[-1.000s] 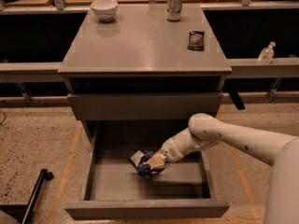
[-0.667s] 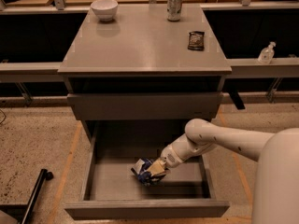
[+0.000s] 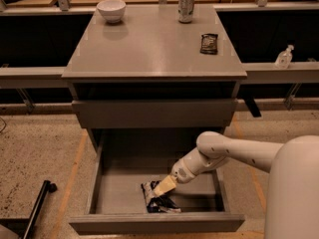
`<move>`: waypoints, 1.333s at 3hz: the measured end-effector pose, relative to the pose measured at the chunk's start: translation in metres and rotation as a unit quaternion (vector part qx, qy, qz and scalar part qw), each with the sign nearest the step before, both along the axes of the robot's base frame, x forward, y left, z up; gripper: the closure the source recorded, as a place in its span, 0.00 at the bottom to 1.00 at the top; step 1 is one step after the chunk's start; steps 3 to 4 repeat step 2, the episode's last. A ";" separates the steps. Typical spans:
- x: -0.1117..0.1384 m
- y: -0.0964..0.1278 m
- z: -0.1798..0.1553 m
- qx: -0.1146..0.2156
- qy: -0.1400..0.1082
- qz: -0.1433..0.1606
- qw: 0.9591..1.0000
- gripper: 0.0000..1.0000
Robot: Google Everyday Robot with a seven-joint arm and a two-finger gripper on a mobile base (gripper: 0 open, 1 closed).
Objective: Place blue chip bag into middle drawer
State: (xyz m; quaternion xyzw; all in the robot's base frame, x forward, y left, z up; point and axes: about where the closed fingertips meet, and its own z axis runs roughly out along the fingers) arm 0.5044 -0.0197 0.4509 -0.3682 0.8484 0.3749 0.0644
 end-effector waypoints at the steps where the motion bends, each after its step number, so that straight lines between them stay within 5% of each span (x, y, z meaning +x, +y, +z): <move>1: -0.001 0.001 -0.001 0.000 0.001 0.001 1.000 0.00; 4: -0.001 0.001 -0.001 0.000 0.001 0.001 1.000 0.00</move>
Offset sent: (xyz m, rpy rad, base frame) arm -0.0008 0.0009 -0.0007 0.0005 0.0019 0.0018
